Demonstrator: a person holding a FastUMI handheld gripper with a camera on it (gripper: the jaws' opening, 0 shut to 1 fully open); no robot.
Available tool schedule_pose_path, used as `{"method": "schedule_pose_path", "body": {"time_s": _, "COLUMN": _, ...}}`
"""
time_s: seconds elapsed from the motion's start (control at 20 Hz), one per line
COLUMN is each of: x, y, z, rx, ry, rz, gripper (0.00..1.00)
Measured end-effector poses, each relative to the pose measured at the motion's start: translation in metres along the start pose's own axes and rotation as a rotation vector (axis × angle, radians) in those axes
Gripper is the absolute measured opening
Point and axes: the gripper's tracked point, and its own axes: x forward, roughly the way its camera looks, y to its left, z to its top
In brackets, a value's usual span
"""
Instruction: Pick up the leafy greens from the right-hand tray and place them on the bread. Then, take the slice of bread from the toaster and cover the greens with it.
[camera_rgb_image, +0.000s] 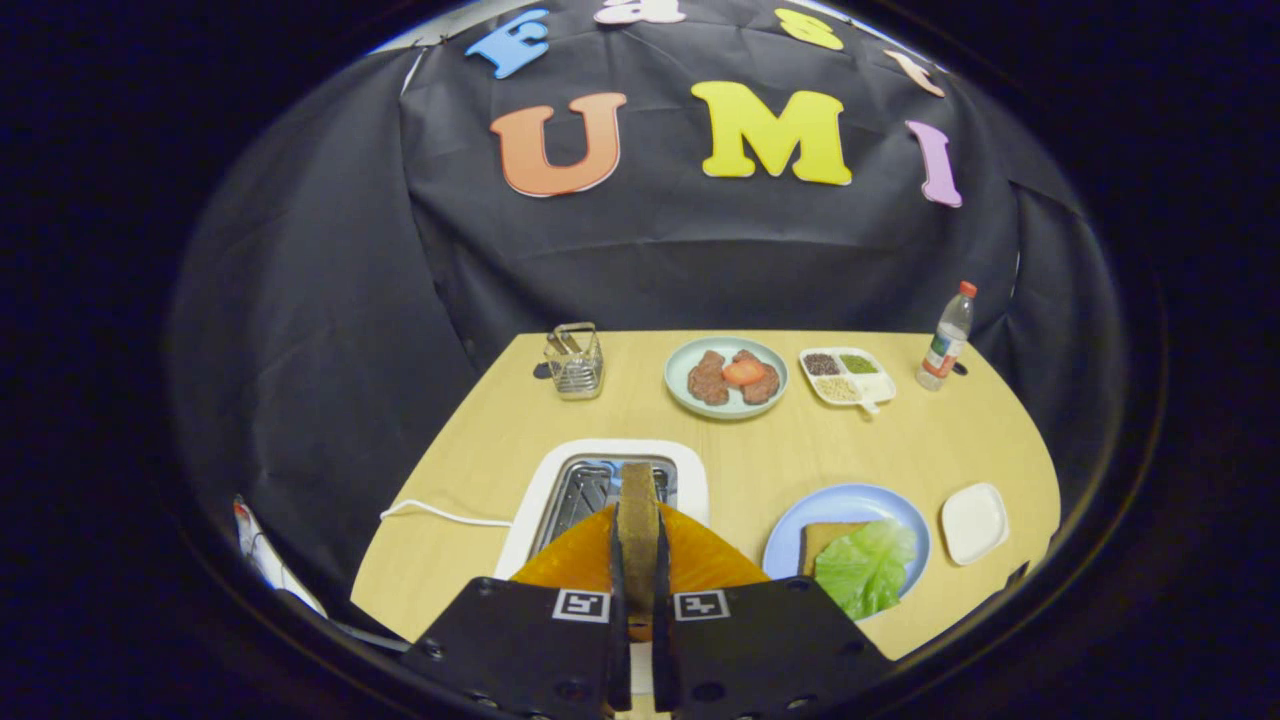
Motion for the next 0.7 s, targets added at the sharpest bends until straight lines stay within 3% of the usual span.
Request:
{"method": "schedule_pose_path", "body": {"time_s": 0.3, "x": -0.056, "y": 0.011, "z": 0.053, "rx": 0.020, "ry": -0.104, "rz": 0.040, "gripper": 0.08}}
{"method": "schedule_pose_path", "body": {"time_s": 0.5, "x": -0.090, "y": -0.012, "z": 0.088, "rx": 0.035, "ry": -0.183, "rz": 0.014, "gripper": 0.08}}
{"method": "schedule_pose_path", "body": {"time_s": 0.7, "x": -0.093, "y": -0.051, "z": 0.086, "rx": 0.059, "ry": -0.204, "rz": -0.043, "gripper": 0.08}}
